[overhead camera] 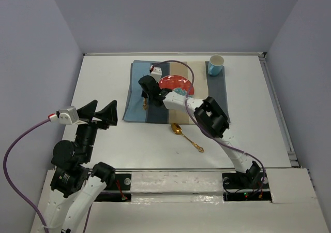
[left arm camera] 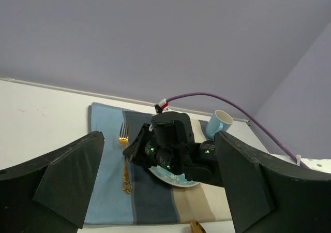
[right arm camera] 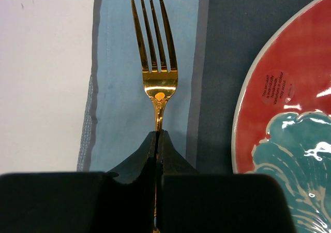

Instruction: Set the dinner table for one person

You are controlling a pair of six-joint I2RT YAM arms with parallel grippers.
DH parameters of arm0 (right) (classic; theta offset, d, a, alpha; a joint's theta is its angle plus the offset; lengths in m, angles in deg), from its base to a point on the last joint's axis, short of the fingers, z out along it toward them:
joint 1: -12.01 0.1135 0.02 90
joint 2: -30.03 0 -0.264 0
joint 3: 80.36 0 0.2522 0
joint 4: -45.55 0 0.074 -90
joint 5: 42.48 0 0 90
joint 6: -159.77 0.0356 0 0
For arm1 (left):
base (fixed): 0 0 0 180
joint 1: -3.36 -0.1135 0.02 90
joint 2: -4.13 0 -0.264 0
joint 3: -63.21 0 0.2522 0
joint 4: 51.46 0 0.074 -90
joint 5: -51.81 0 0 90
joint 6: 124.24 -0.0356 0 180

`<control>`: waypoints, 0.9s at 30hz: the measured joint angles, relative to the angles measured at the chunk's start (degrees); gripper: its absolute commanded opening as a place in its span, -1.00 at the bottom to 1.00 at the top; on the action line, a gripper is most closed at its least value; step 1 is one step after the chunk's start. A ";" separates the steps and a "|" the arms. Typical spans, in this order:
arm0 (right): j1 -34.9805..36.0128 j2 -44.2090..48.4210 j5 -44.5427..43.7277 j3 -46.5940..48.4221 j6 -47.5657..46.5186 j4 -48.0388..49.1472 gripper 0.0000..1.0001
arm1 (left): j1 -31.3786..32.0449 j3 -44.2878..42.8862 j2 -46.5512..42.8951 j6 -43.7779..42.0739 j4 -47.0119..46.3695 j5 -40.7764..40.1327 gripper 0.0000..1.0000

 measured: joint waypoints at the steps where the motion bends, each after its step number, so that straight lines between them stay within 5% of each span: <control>1: -0.02 -0.04 0.04 0.00 0.42 -0.07 -1.00 | 0.00 0.00 0.02 0.00 0.00 0.00 0.98; 5: -0.11 -0.04 0.07 0.00 2.01 -0.02 -1.00 | 0.00 0.00 0.11 0.00 0.00 0.04 0.98; 13: -0.11 -0.24 0.17 0.04 3.48 -0.07 -0.38 | 0.00 0.00 0.13 0.00 0.00 0.17 0.98; 27: -0.11 6.40 4.87 -5.90 -1.66 1.01 -0.34 | 0.00 0.00 0.13 0.00 -0.02 0.42 0.98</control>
